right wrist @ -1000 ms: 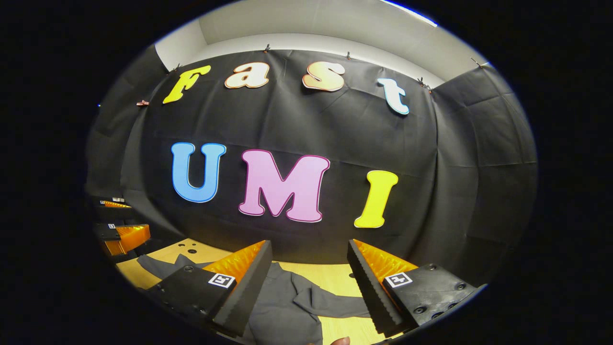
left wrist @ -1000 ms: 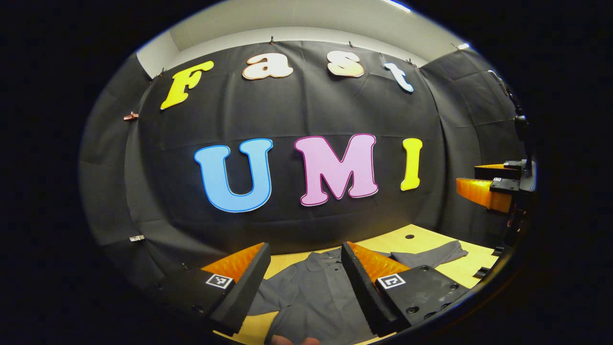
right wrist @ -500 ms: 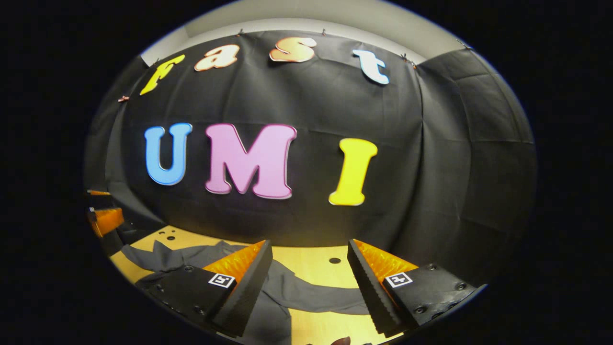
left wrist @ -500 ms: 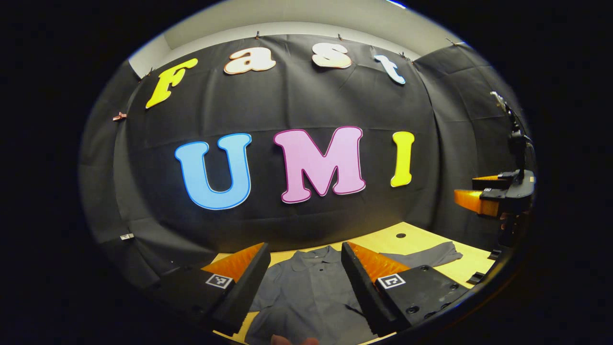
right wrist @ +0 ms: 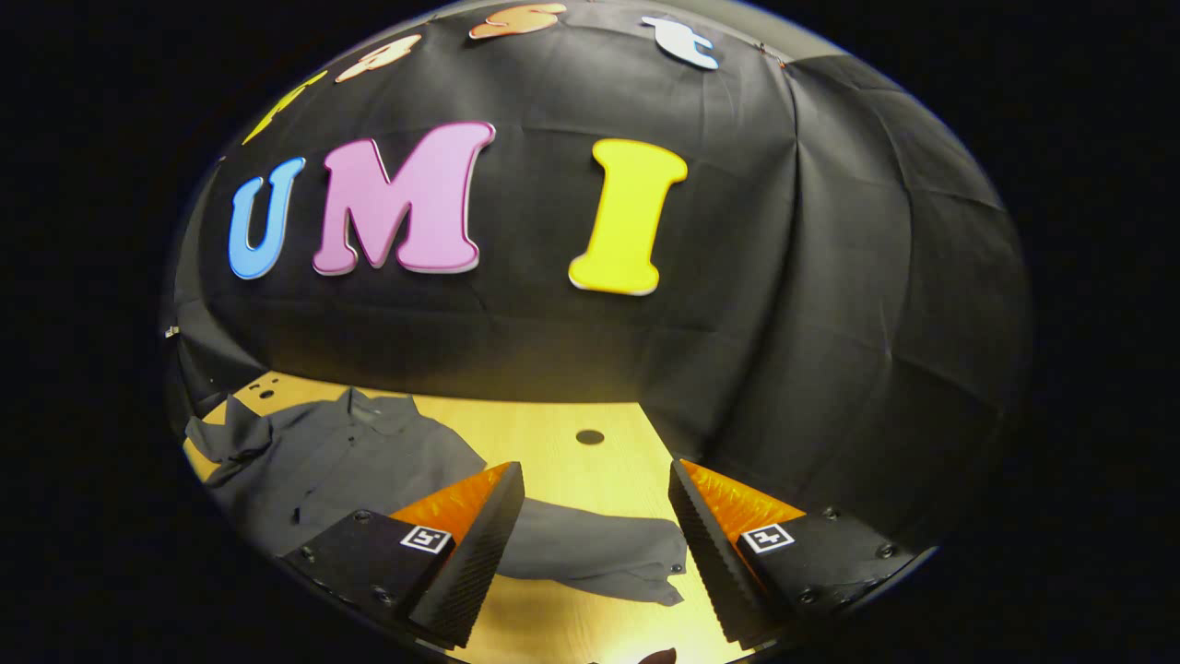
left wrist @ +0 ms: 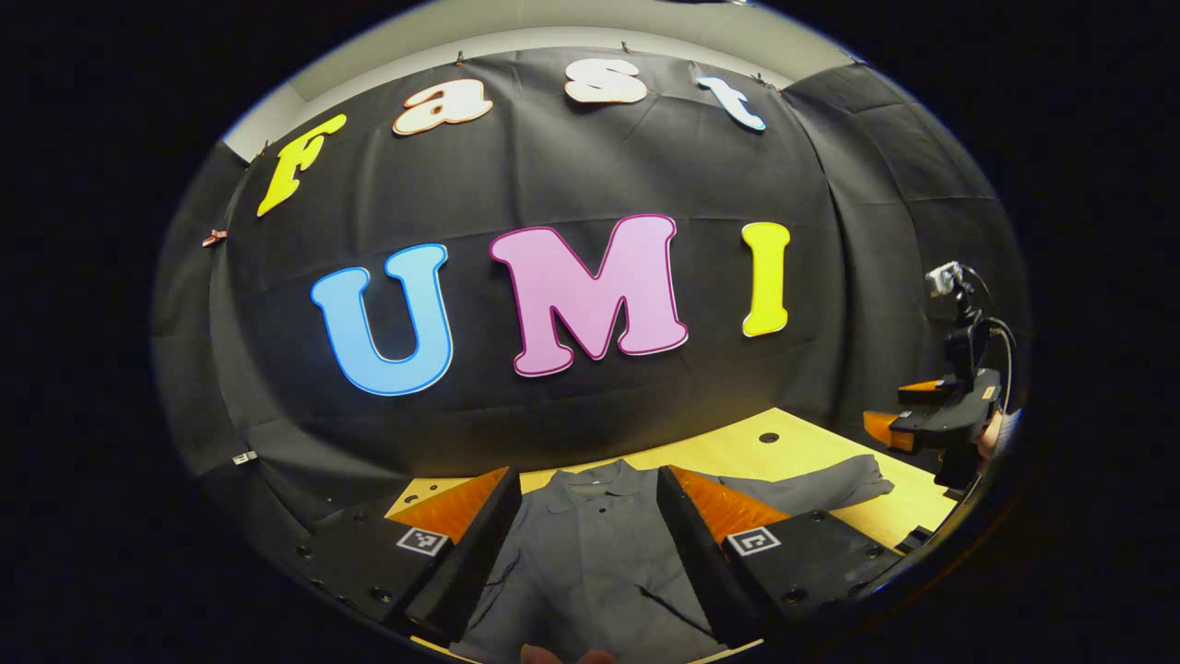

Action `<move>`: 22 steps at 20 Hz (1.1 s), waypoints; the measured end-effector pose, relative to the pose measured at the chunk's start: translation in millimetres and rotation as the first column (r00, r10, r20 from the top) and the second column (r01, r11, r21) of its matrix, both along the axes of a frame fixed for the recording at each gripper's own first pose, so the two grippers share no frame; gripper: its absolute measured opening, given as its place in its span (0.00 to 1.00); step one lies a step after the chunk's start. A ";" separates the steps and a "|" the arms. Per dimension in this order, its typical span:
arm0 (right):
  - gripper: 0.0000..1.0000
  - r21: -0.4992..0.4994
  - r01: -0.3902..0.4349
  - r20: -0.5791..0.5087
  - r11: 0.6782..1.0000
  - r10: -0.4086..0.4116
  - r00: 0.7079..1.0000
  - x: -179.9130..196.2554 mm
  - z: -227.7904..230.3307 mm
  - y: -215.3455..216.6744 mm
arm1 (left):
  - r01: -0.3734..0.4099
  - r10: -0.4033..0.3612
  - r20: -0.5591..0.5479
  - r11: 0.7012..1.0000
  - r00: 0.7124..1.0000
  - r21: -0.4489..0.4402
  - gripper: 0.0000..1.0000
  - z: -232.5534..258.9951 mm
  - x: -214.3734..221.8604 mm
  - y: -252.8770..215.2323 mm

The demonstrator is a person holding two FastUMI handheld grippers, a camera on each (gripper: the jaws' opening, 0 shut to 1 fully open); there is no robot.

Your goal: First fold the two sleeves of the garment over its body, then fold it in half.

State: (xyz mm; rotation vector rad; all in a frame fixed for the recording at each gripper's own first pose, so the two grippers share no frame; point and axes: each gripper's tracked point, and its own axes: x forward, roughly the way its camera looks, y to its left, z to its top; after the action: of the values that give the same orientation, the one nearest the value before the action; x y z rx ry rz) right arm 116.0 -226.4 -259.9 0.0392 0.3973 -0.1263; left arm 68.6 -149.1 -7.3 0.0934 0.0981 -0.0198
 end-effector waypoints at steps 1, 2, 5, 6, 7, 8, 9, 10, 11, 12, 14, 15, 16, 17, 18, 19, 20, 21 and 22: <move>0.98 0.006 0.004 -0.027 1.000 -0.004 1.000 3.8 -19.7 -6.5 | 0.000 0.000 -0.012 1.000 1.000 0.000 0.94 -4.8 2.2 -6.6; 0.98 0.012 0.005 -0.054 1.000 -0.004 0.999 5.1 -37.3 -11.8 | -0.003 0.003 -0.026 1.000 1.000 -0.001 0.94 -7.6 3.4 -11.6; 0.98 0.019 0.000 -0.127 1.000 0.002 0.992 9.0 -85.7 -28.7 | -0.007 0.007 -0.074 1.000 0.997 0.007 0.94 -21.0 4.1 -23.7; 0.98 0.023 0.002 -0.146 1.000 0.001 0.989 13.9 -100.2 -32.4 | -0.010 0.011 -0.087 1.000 0.996 0.014 0.94 -24.3 3.8 -25.9; 0.98 0.025 0.007 -0.164 1.000 -0.003 0.986 15.3 -114.0 -37.4 | -0.013 0.015 -0.099 1.000 0.995 0.018 0.94 -28.7 3.6 -28.1; 0.98 0.026 0.011 -0.183 1.000 -0.006 0.983 16.1 -124.5 -42.2 | -0.018 0.020 -0.111 1.000 0.994 0.020 0.94 -31.6 3.5 -29.5; 0.98 0.030 0.016 -0.202 0.999 -0.009 0.979 15.5 -137.4 -46.7 | -0.023 0.026 -0.120 1.000 0.992 0.019 0.94 -35.9 3.7 -31.2; 0.98 0.033 0.018 -0.218 0.999 -0.011 0.976 15.6 -148.1 -49.9 | -0.030 0.032 -0.128 0.999 0.991 0.017 0.94 -37.5 4.5 -33.0; 0.98 0.032 0.020 -0.235 0.999 -0.012 0.972 15.3 -157.9 -52.8 | -0.035 0.037 -0.134 0.999 0.990 0.017 0.94 -39.8 5.2 -34.4; 0.98 0.032 0.019 -0.249 0.999 -0.011 0.968 14.7 -167.0 -55.1 | -0.042 0.044 -0.137 0.999 0.990 0.020 0.94 -40.2 7.0 -36.2; 0.98 0.036 0.016 -0.277 0.999 -0.005 0.961 15.0 -184.9 -55.6 | -0.042 0.046 -0.135 0.999 0.990 0.029 0.94 -40.1 8.3 -40.3; 0.98 0.036 0.016 -0.291 0.999 -0.005 0.957 13.0 -192.6 -57.1 | -0.040 0.044 -0.136 0.999 0.990 0.033 0.94 -41.3 9.1 -42.2; 0.98 0.041 0.014 -0.306 0.999 -0.001 0.952 11.4 -199.6 -56.5 | -0.039 0.043 -0.140 0.999 0.989 0.034 0.94 -41.9 9.3 -43.1; 0.98 0.046 0.013 -0.323 0.999 0.002 0.946 8.2 -208.5 -54.2 | -0.041 0.045 -0.145 0.999 0.988 0.034 0.94 -43.4 8.2 -42.7; 0.98 0.061 0.013 -0.354 0.998 0.009 0.935 2.4 -216.9 -52.0 | -0.046 0.050 -0.150 0.998 0.987 0.032 0.94 -43.6 6.8 -41.3; 0.98 0.091 0.039 -0.321 0.995 -0.008 0.947 9.5 -212.8 -51.1 | -0.055 0.059 -0.154 0.998 0.986 0.032 0.94 -45.0 4.2 -38.1; 1.00 0.129 0.061 -0.351 0.990 -0.012 0.936 4.5 -221.2 -46.6 | -0.061 0.065 -0.161 0.998 0.985 0.030 0.94 -47.4 1.6 -35.8; 0.92 0.128 0.068 -0.330 0.989 -0.022 0.944 8.0 -216.4 -46.4 | -0.068 0.072 -0.164 0.997 0.984 0.031 0.96 -48.6 -1.7 -33.3; 0.65 0.122 0.057 -0.346 0.991 -0.012 0.938 2.6 -217.6 -42.6 | -0.075 0.080 -0.164 0.997 0.983 0.032 0.97 -49.2 -4.3 -28.7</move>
State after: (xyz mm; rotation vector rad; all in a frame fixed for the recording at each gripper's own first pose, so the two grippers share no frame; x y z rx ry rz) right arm 118.6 -269.0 -477.5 0.1546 0.7561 -0.1422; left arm 64.3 -177.8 -56.4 0.1131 0.2682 0.0516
